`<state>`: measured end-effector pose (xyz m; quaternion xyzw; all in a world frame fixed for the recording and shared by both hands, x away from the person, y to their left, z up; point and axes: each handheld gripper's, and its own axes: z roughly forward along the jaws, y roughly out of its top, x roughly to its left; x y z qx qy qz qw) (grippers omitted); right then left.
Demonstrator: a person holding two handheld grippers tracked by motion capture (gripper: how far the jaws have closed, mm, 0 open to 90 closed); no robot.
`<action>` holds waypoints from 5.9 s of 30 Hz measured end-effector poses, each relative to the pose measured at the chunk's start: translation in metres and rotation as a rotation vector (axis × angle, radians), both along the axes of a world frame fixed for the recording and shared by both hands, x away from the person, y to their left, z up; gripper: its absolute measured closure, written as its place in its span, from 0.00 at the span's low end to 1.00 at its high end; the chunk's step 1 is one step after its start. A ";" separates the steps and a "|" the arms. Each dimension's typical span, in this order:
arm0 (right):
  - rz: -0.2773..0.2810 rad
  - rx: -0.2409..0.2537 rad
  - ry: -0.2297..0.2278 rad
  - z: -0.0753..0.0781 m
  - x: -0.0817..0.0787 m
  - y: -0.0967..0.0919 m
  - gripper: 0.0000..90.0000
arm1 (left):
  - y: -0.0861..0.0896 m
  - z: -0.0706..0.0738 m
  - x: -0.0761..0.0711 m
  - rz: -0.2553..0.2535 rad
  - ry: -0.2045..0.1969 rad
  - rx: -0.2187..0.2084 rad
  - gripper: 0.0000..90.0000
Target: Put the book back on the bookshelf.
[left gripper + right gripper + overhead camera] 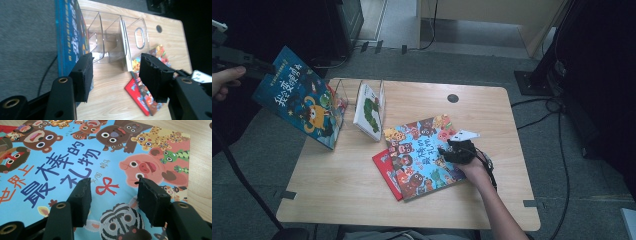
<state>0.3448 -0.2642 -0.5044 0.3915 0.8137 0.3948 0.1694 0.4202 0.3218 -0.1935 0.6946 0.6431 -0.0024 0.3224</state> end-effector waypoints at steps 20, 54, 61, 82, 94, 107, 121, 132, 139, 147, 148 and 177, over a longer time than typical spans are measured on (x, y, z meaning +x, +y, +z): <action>0.019 0.014 0.011 0.000 0.002 -0.003 0.49 | -0.059 -0.066 -0.016 -0.081 0.022 0.046 0.47; 0.007 0.016 0.015 0.001 0.002 -0.004 0.49 | -0.128 -0.159 -0.048 -0.232 0.009 0.009 0.48; 0.005 0.025 0.021 0.001 0.002 -0.005 0.49 | -0.139 -0.177 -0.051 -0.250 0.024 -0.003 0.48; -0.011 0.043 0.040 0.003 0.002 -0.016 0.56 | -0.176 -0.217 -0.055 -0.315 0.046 -0.035 0.48; -0.030 0.057 0.049 0.003 0.001 -0.025 0.62 | -0.200 -0.239 -0.061 -0.363 0.047 -0.006 0.50; -0.058 0.055 0.056 0.003 -0.001 -0.036 0.80 | -0.217 -0.261 -0.061 -0.381 0.058 -0.022 0.53; -0.100 0.044 0.050 0.003 -0.003 -0.048 0.85 | -0.219 -0.276 -0.056 -0.361 0.036 -0.021 0.70; -0.135 0.044 0.048 0.003 -0.006 -0.057 0.85 | -0.213 -0.285 -0.048 -0.330 0.025 0.054 0.97; -0.173 0.036 0.049 0.002 -0.008 -0.067 0.95 | -0.206 -0.288 -0.045 -0.309 0.031 0.047 1.00; -0.184 0.021 0.071 -0.002 -0.008 -0.070 0.95 | -0.205 -0.294 -0.040 -0.310 0.035 0.034 1.00; -0.183 0.017 0.074 -0.003 -0.008 -0.070 0.95 | -0.206 -0.295 -0.040 -0.309 0.034 0.036 1.00; -0.179 0.006 0.120 -0.006 -0.010 -0.076 0.97 | -0.220 -0.303 -0.046 -0.343 0.030 0.047 1.00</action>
